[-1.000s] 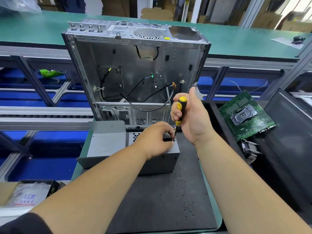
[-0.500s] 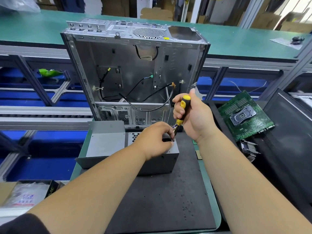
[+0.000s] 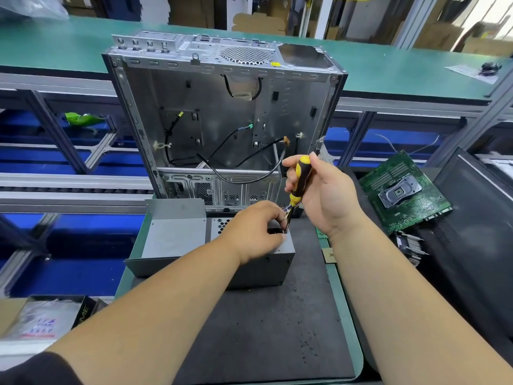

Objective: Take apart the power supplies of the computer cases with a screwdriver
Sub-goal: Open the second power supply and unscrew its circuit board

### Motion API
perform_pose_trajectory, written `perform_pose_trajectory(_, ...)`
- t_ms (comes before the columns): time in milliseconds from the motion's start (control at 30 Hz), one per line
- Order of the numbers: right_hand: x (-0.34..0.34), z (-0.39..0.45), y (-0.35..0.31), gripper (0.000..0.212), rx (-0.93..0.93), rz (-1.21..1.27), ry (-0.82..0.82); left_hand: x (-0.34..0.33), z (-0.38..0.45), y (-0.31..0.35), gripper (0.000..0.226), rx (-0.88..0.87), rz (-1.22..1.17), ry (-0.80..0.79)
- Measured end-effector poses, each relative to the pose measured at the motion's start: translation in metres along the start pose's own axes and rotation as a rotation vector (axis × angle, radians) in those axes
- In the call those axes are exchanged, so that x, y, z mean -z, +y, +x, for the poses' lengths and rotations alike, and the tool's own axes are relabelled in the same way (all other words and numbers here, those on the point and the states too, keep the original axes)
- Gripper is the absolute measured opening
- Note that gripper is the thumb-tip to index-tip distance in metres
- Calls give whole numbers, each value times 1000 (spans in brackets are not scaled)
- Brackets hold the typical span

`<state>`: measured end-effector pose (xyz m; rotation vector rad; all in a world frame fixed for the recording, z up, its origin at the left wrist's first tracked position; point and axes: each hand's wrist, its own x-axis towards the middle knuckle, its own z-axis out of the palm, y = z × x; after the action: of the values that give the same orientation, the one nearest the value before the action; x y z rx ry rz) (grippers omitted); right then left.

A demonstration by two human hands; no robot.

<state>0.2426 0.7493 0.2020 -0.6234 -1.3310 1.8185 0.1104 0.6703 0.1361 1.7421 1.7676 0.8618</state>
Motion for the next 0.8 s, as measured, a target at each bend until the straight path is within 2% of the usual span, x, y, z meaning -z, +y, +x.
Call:
perform_pose_trajectory(200,-14,3,4,44,0,85,46,0,-1,1,14,2,-5,1)
perform_pose_trajectory(367,-5,3,5,27,32,-107,41,0,-1,0,17,1,-15,5)
perform_pose_trajectory(433,-2,2,5,25,36,-78,27,1,0,-1,19,5,-23,-2)
perform_pose_trajectory(567,2,0,2,33,10,-25,13,0,3,0,17,9,-26,-22)
perform_pose_trajectory(700,-4,-1,3,54,-10,18,7,-1,1,0,20,16,-34,-4)
perform_pose_trajectory(800,-8,2,3,53,-11,50,52,-1,1,1,21,8,-20,-5)
